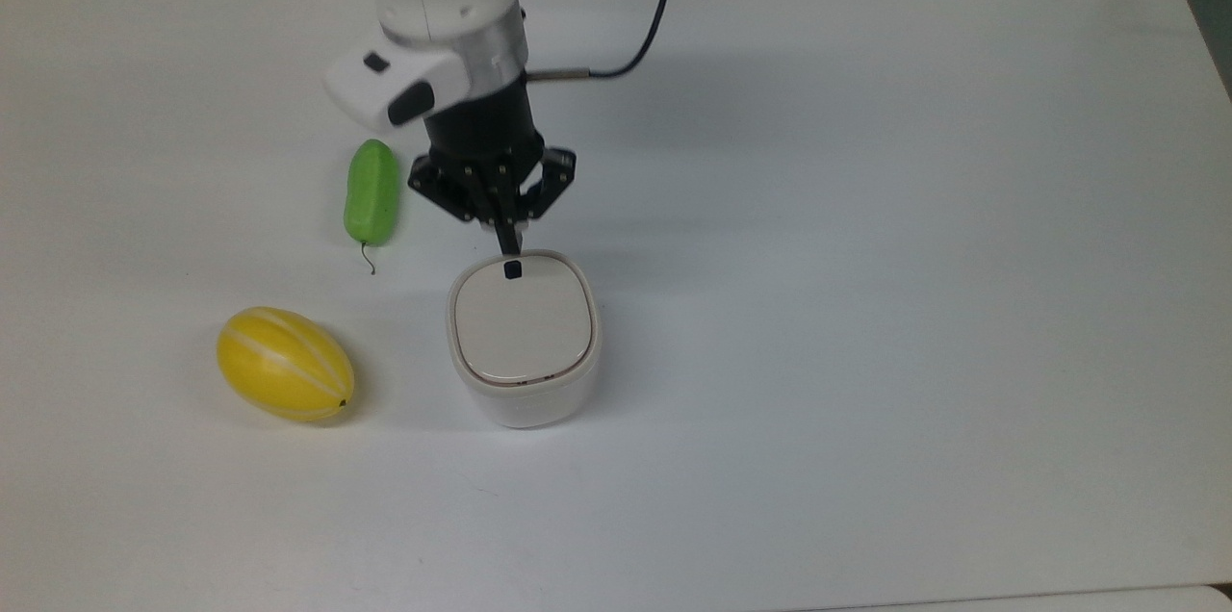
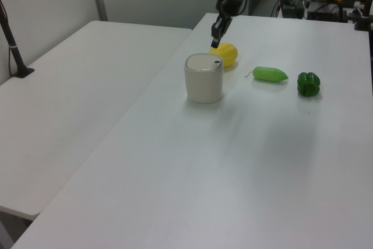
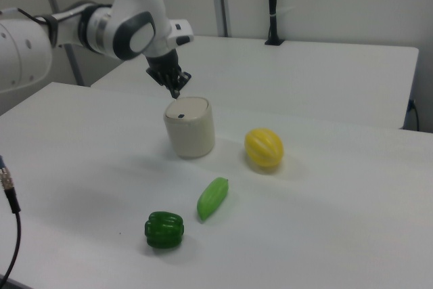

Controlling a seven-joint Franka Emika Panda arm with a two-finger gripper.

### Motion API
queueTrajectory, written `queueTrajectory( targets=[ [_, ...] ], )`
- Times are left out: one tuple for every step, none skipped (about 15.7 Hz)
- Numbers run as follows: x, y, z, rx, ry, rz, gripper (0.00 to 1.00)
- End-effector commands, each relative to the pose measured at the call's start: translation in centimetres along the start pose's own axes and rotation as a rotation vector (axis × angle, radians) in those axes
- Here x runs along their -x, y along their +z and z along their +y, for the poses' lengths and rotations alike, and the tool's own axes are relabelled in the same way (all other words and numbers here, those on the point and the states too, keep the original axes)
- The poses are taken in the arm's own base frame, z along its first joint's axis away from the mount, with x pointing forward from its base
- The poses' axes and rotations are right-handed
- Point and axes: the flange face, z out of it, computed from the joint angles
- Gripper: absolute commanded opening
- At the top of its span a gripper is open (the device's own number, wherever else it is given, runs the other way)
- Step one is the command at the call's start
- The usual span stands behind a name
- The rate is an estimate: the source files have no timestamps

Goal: Close garbage bin

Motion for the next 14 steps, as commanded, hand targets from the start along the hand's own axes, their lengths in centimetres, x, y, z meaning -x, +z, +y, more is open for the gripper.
queueTrajectory(
  targets=[
    [4.6,-4.9,0.6,-0.033,0.007,-0.105,0.1],
    [5.7,-6.4,1.3,-0.035,0.017,-0.131,0.15],
    [6.9,-7.7,1.5,-0.038,0.019,-0.169,0.19],
    [8.1,-9.1,1.9,-0.033,0.018,-0.21,0.22],
    [9.3,-10.3,2.3,-0.017,0.015,-0.247,0.26],
    [10.3,-11.6,2.7,0.005,0.011,-0.272,0.35],
    [11.3,-12.6,3.1,0.028,0.011,-0.295,0.58],
    [12.2,-13.3,3.5,0.055,0.023,-0.307,0.89],
    [13.0,-13.9,4.4,0.081,0.036,-0.317,1.0],
    [13.5,-14.5,4.8,0.086,0.041,-0.32,1.0],
    [13.8,-15.1,5.1,0.086,0.04,-0.32,1.0],
    [14.1,-15.5,5.2,0.084,0.041,-0.326,1.0],
    [14.4,-15.9,5.3,0.082,0.041,-0.34,1.0],
    [14.7,-15.9,5.4,0.082,0.051,-0.361,1.0]
  ],
)
